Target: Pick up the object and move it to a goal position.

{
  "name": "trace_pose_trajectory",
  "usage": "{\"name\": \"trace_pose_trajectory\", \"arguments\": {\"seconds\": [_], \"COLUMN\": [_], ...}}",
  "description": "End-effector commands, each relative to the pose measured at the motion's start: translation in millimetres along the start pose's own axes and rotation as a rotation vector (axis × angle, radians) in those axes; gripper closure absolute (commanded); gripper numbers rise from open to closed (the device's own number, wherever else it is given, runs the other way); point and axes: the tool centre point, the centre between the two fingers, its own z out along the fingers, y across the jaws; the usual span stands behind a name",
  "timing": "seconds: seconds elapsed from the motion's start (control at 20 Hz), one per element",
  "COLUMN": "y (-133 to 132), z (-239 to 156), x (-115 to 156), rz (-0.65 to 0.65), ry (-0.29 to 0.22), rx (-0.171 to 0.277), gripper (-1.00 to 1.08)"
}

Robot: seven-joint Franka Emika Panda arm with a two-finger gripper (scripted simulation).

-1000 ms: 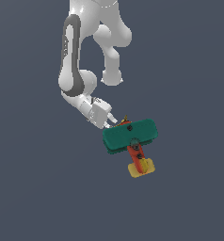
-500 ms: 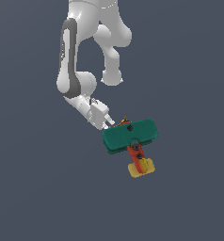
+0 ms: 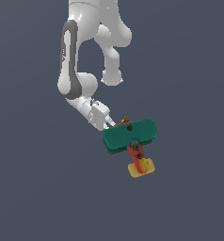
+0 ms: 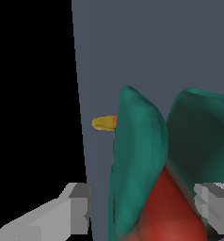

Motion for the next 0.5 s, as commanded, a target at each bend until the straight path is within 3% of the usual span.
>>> {"name": "trace_pose_trajectory", "arguments": {"seconds": [0.0, 0.25, 0.3, 0.45], "y": [0.0, 0.0, 0.0, 0.0], "z": [11.1, 24.2, 24.2, 24.2], "x": [-0.8, -1.8, -1.8, -1.8], "rz": [0.001, 0.001, 0.001, 0.001], "ry": [-0.001, 0.0, 0.0, 0.0], "rx": [0.001, 0.001, 0.001, 0.001], "gripper": [-0.6, -0.6, 1.08, 1.08]}}
